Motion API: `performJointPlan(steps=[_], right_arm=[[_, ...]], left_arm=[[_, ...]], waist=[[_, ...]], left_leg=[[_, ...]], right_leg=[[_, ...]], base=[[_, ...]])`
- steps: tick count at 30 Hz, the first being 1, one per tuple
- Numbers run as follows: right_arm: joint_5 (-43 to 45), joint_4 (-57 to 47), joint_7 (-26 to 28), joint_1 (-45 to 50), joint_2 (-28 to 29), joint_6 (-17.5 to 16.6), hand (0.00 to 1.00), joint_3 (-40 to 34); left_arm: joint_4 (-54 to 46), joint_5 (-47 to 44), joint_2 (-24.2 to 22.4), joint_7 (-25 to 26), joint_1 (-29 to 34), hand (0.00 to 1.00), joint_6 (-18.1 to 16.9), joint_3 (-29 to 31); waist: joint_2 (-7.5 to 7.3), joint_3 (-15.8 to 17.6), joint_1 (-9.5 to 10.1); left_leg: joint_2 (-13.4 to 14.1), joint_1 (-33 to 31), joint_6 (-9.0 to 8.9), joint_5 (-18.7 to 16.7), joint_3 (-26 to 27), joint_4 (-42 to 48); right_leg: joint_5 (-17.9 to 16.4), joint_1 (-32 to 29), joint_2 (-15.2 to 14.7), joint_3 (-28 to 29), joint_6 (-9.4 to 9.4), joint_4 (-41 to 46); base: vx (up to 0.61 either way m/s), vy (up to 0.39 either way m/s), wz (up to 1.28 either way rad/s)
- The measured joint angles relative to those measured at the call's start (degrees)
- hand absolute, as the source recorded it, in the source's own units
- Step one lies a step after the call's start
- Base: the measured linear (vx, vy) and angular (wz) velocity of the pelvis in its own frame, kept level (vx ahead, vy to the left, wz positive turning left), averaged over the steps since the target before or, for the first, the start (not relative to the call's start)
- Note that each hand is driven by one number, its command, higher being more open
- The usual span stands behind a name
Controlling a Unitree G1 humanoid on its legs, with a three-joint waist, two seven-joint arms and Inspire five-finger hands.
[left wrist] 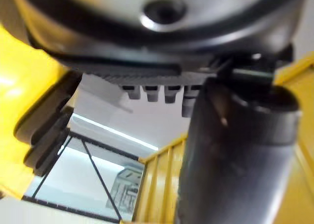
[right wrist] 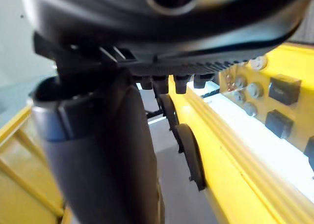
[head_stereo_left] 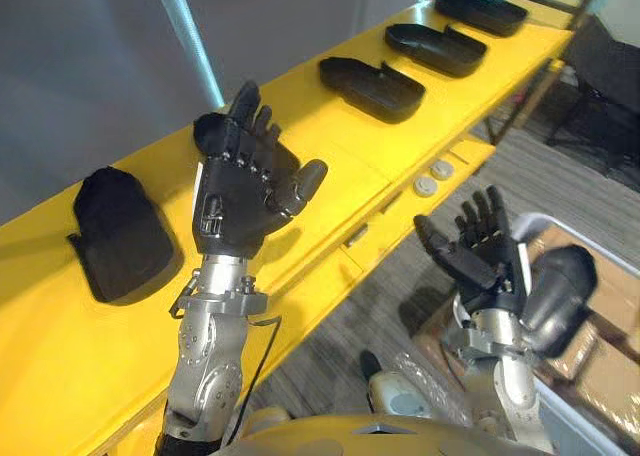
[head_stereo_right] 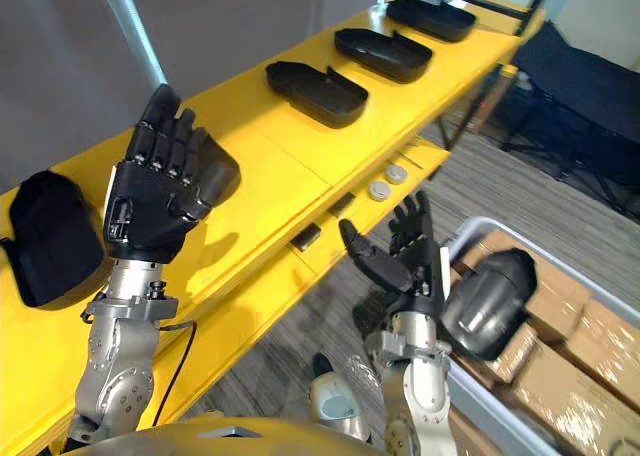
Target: Walk over and take three plastic housings, then place them on the shelf
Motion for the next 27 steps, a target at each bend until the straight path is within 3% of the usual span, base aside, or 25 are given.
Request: performJointPlan(steps=[1,2,5,6,7,8,9,10,11,12,13,14,15,16,21,22,24,26,27], right_arm=[[0.0,0.2,0.6,-0.1,-0.1,0.0,1.00,0.4],[0.0,1.3,1.8,-1.0,-1.3,-0.3,1.00,0.7],[0.0,5.8,1.2,-5.5,-3.3,-2.2,1.00,0.8],[0.1,8.7,0.1,-9.0,-3.3,-2.6,1.00,1.3],[0.1,12.0,-1.0,-13.2,-3.6,-2.7,1.00,1.8],[0.0,13.1,-1.4,-14.7,-3.7,-2.8,1.00,1.4],[-0.6,15.2,-2.2,-17.4,-4.0,-3.3,1.00,0.6],[-1.2,16.8,-2.3,-18.7,-3.5,-3.2,1.00,0.6],[-1.2,17.1,-2.0,-17.5,-3.3,-2.8,1.00,0.8],[-1.3,17.2,-1.7,-16.9,-3.1,-2.8,1.00,1.0],[-2.2,17.2,-1.1,-15.8,-2.9,-2.6,1.00,1.3],[-3.8,17.2,0.1,-15.0,-3.5,-2.6,1.00,1.3],[-4.8,17.0,0.8,-13.7,-4.9,-2.6,1.00,1.1],[-5.0,16.3,1.7,-12.3,-6.0,-2.6,1.00,0.6],[-2.6,10.9,3.9,-8.8,-9.8,-2.7,1.00,-3.8],[-0.7,10.0,4.4,-8.3,-10.4,-2.8,1.00,-4.5],[0.1,8.8,4.4,-7.1,-11.3,-3.4,1.00,-5.1],[-0.2,9.0,3.9,-6.2,-11.6,-3.6,1.00,-4.8],[-1.2,9.5,2.8,-6.2,-11.2,-3.8,1.00,-4.2]], left_arm=[[-0.2,0.0,-0.1,0.5,0.0,1.00,-0.1,0.3],[0.1,0.2,0.5,2.4,0.0,1.00,-0.2,1.2],[1.4,6.6,1.0,4.9,-0.1,1.00,-0.1,3.1],[2.2,9.8,1.3,5.6,-0.2,1.00,0.1,4.9],[4.5,11.3,1.3,6.0,-0.8,1.00,0.4,6.4],[5.8,11.3,1.3,5.7,-1.4,1.00,0.6,6.3],[6.8,11.1,0.8,4.8,-2.1,1.00,0.8,6.7],[8.1,11.0,0.7,4.8,-2.5,1.00,0.8,7.0],[9.5,10.3,0.2,4.8,-2.5,1.00,1.0,6.8],[9.9,9.3,0.1,4.7,-2.4,1.00,1.0,6.4],[10.1,7.9,0.0,4.7,-1.9,1.00,1.2,6.3],[10.2,5.9,-0.5,4.5,-1.2,1.00,1.3,6.0],[10.1,3.7,-1.9,3.8,0.2,1.00,1.4,5.0],[10.1,1.5,-2.5,2.8,1.6,1.00,1.3,2.9],[14.1,0.1,-2.4,0.2,2.6,1.00,1.5,-3.3],[14.7,0.3,-2.4,0.1,3.2,1.00,1.5,-3.4],[14.3,0.6,-2.4,-0.1,4.7,1.00,1.5,-3.4],[14.3,0.4,-2.4,-0.7,5.0,1.00,1.5,-3.4],[14.3,0.4,-2.3,-1.6,5.1,1.00,1.5,-3.2]], waist=[[0.44,0.6,0.19],[0.55,0.7,-0.02],[-0.46,0.4,0.74],[-2.33,0.9,1.42],[-2.78,1.6,2.71],[-1.35,1.1,3.26],[0.74,2.4,5.21],[-0.43,3.0,4.42],[-0.60,3.0,4.27],[-0.58,3.0,4.31],[-0.65,3.1,4.34],[0.55,3.5,3.94],[1.86,3.4,3.11],[2.28,3.6,2.27],[1.93,3.8,0.20],[1.52,4.0,0.25],[2.14,3.7,0.61],[2.52,3.4,1.67],[2.78,3.2,2.37]], left_leg=[[0.6,0.2,0.08,0.1,1.9,-0.1],[2.7,0.3,0.08,1.0,6.6,-0.8],[5.1,-0.3,0.16,1.3,10.5,1.8],[5.8,-2.0,1.68,0.6,10.5,7.3],[4.6,-5.9,2.35,-2.6,6.4,10.1],[3.2,-7.7,2.32,-2.2,4.2,8.0],[5.2,-7.1,1.65,1.5,6.6,5.1],[4.8,-7.0,2.37,2.3,7.9,6.1],[5.4,-7.1,2.20,2.1,8.2,7.0],[6.2,-7.1,1.79,2.2,8.4,7.5],[7.8,-7.1,0.73,2.5,8.8,8.3],[10.1,-7.1,-0.72,3.5,8.8,8.4],[12.1,-7.0,-1.66,5.0,8.6,7.3],[13.0,-6.2,-1.89,6.8,8.7,5.8],[13.0,-5.3,1.35,12.6,8.3,3.1],[11.1,-4.9,1.04,12.0,5.5,2.3],[6.0,-5.0,1.06,8.8,-0.9,0.8],[2.5,-4.6,1.30,7.4,-4.7,-2.8],[1.9,-3.5,0.18,7.5,-5.0,-5.2]], right_leg=[[-0.7,-1.0,-0.6,-2.7,-1.70,1.4],[-5.0,-5.0,-1.7,-12.2,-6.77,13.1],[-8.9,-4.5,-5.4,-21.0,-10.10,21.5],[-8.8,-4.3,-4.8,-24.6,-10.97,20.6],[-6.0,-4.9,-4.0,-24.0,-12.64,16.3],[-2.8,-3.0,-1.9,-22.1,-8.72,9.3],[-10.9,-2.9,-4.3,-26.6,-13.85,16.4],[-14.9,-2.2,-9.3,-29.2,-12.91,22.4],[-16.0,0.3,-12.3,-30.0,-9.18,22.4],[-15.6,1.9,-13.1,-30.5,-7.31,21.0],[-15.0,4.1,-12.8,-30.8,-2.35,17.1],[-14.7,5.5,-10.1,-31.7,-2.67,14.0],[-13.3,6.4,-7.2,-32.2,-4.53,11.7],[-12.7,6.9,-5.4,-32.0,-5.53,10.4],[-11.2,6.9,-2.9,-29.2,-8.08,6.8],[-10.7,7.1,-2.9,-28.0,-8.08,5.5],[-9.5,7.0,-2.8,-25.8,-8.04,3.5],[-8.8,5.8,-2.7,-24.9,-7.86,3.8],[-8.6,4.9,-2.8,-24.3,-7.49,4.3]], base=[[-0.24,0.034,-1.79],[-0.12,0.033,-1.35],[-0.02,-0.058,-1.09],[-0.17,-0.206,-1.50],[-0.25,-0.176,-1.38],[-0.21,-0.067,-1.62],[-0.06,0.025,-1.18],[0.00,-0.048,-1.07],[-0.02,-0.125,-0.34],[-0.06,-0.314,-0.34],[-0.07,-0.311,-0.41],[-0.08,-0.447,-0.41],[-0.04,-0.301,-0.35],[-0.05,-0.311,-0.24],[-0.06,-0.170,-0.34],[-0.05,-0.047,-0.60],[-0.03,0.010,-0.51],[-0.01,0.072,-0.31],[-0.02,0.102,-0.25]])
